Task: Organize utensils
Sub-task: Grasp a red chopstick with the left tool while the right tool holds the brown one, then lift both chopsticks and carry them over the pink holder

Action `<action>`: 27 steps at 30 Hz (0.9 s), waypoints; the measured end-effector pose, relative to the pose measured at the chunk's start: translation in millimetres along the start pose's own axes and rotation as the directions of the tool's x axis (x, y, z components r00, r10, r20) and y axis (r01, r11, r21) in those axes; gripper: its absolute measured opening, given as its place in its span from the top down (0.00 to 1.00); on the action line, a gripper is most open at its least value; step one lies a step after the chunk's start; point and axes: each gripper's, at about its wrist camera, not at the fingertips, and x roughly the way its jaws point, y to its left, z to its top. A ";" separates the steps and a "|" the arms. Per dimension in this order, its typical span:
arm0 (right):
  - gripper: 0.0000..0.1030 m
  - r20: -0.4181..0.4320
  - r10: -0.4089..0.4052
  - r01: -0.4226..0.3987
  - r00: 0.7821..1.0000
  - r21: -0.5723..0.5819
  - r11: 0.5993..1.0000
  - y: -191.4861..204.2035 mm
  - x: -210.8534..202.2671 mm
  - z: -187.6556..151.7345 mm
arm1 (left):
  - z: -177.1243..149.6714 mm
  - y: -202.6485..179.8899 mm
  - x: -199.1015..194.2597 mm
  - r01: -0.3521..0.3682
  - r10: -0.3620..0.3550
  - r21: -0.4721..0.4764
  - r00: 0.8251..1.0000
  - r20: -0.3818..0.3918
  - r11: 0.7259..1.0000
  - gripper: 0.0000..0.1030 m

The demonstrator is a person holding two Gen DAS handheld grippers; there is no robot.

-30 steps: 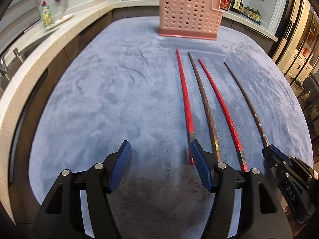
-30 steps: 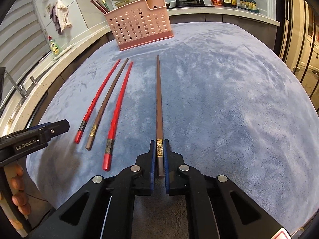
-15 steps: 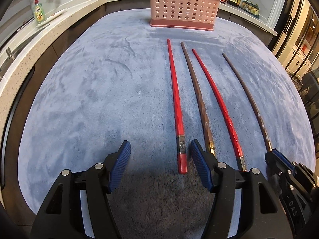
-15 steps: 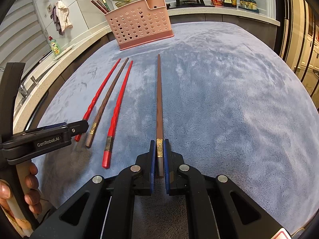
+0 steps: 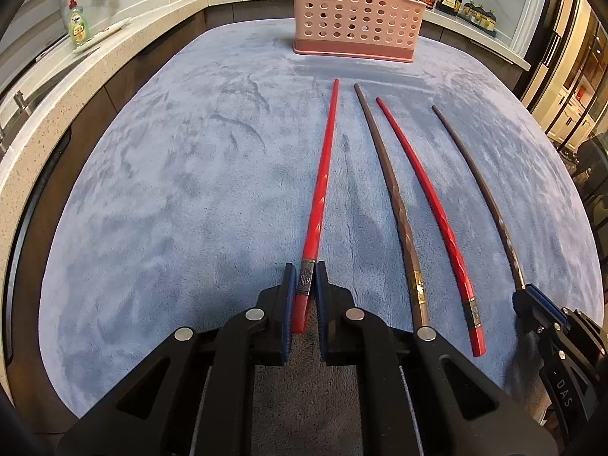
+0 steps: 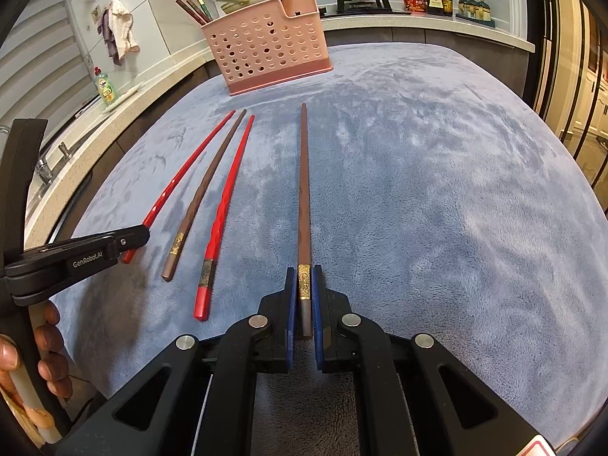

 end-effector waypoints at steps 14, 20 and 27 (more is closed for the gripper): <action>0.94 0.054 0.010 -0.011 0.998 0.010 1.000 -2.2 -26.9 17.0 | 6.8 14.5 -28.4 0.022 -0.021 -0.037 0.999 0.034 0.999 0.92; 0.93 0.146 0.028 -0.032 0.989 0.026 0.999 -3.3 -56.8 45.1 | 21.7 21.0 -54.1 0.038 -0.033 -0.060 0.996 0.088 0.997 0.92; 0.93 0.256 0.071 -0.084 0.964 0.041 0.996 -2.6 -89.8 84.8 | 45.6 25.9 -85.3 0.063 -0.051 -0.072 0.987 0.155 0.995 0.92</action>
